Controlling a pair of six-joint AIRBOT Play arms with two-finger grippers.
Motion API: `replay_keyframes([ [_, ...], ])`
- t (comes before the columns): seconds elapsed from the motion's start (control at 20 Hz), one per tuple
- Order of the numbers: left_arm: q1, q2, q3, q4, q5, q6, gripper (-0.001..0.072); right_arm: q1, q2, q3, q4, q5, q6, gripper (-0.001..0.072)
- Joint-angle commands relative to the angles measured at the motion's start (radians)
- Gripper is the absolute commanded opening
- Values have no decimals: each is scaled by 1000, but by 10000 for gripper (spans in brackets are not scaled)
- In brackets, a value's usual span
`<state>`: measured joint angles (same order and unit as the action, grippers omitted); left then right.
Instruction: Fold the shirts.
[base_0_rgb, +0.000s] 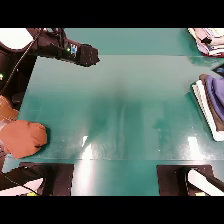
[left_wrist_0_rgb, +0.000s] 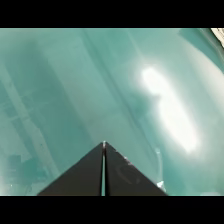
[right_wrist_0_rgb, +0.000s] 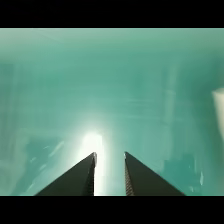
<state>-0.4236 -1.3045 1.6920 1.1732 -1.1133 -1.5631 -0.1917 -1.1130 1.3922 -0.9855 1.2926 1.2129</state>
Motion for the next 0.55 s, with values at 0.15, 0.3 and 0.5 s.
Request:
replay_keyframes([
  [0.15,-1,0,0,0,97,-1,29,287,1,8,13,-53,-63,15],
  [0.3,-1,0,0,0,133,-1,29,298,1,8,15,-51,-63,15],
  [0.5,-1,0,0,0,156,-1,29,296,1,8,14,-51,-63,15],
])
